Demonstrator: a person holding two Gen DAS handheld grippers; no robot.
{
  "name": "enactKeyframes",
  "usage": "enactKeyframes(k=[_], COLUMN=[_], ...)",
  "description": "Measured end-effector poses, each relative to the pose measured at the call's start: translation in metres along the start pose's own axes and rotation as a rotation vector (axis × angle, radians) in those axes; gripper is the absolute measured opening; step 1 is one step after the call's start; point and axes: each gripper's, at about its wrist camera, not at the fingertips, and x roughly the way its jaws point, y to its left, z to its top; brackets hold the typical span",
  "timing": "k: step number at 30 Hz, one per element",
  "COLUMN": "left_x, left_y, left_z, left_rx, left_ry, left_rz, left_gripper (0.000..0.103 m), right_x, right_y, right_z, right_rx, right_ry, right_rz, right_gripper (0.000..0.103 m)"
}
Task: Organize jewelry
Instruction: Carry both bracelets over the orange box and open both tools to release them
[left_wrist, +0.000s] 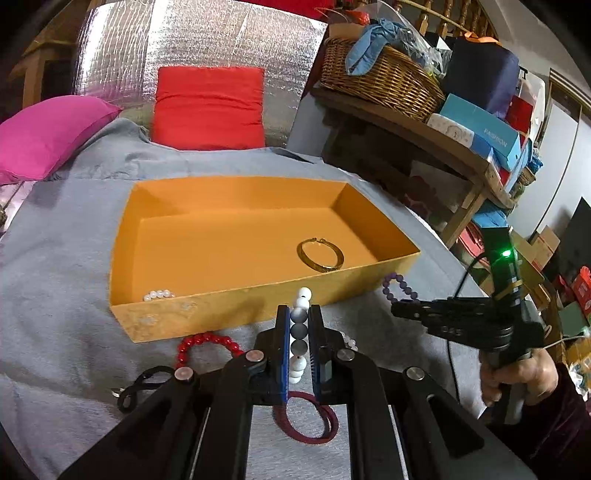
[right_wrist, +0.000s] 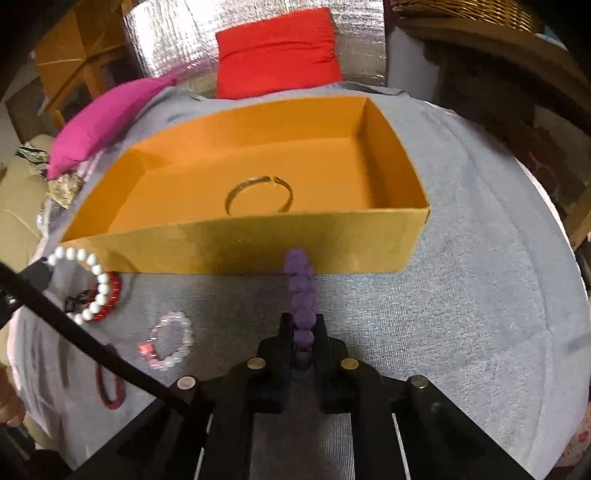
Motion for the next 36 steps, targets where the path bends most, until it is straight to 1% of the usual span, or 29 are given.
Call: enactKeyframes(k=[2, 4, 7, 10, 12, 14, 21, 26, 32, 36], left_x=[-0.003, -0.006, -0.011, -0.016, -0.019, -0.023, -0.041, -0.053, -0.068, -0.069], left_y=[0.002, 0.003, 0.006, 0.008, 0.009, 0.01, 0.013, 0.022, 0.039, 0.044], left_z=[0.001, 0.002, 0.003, 0.005, 0.007, 0.009, 0.016, 0.021, 0.029, 0.042], left_rx=[-0.002, 0.002, -0.001, -0.01, -0.014, -0.015, -0.013, -0.027, -0.069, -0.089], left_ry=[-0.006, -0.013, -0.022, -0.038, -0.052, -0.068, -0.137, -0.191, -0.27, -0.285], left_rz=[0.003, 0.006, 0.006, 0.001, 0.0, 0.0, 0.005, 0.018, 0.045, 0.072], left_gripper=[0.009, 0.01, 0.009, 0.009, 0.009, 0.009, 0.009, 0.01, 0.01, 0.009], right_x=[-0.007, -0.013, -0.024, -0.033, -0.037, -0.039, -0.049, -0.058, -0.06, -0.054], right_y=[-0.004, -0.006, -0.001, 0.004, 0.009, 0.014, 0.03, 0.035, 0.046, 0.052], right_z=[-0.002, 0.0, -0.002, -0.002, -0.001, 0.0, 0.003, 0.008, 0.023, 0.043], right_rx=[0.025, 0.041, 0.036, 0.032, 0.038, 0.038, 0.031, 0.062, 0.066, 0.093], right_ry=[0.005, 0.011, 0.006, -0.01, -0.029, -0.047, -0.129, -0.19, -0.254, -0.283], right_rz=[0.071, 0.165, 0.272, 0.363, 0.405, 0.424, 0.445, 0.493, 0.522, 0.526], right_gripper=[0.01, 0.01, 0.01, 0.01, 0.01, 0.01, 0.01, 0.01, 0.01, 0.011])
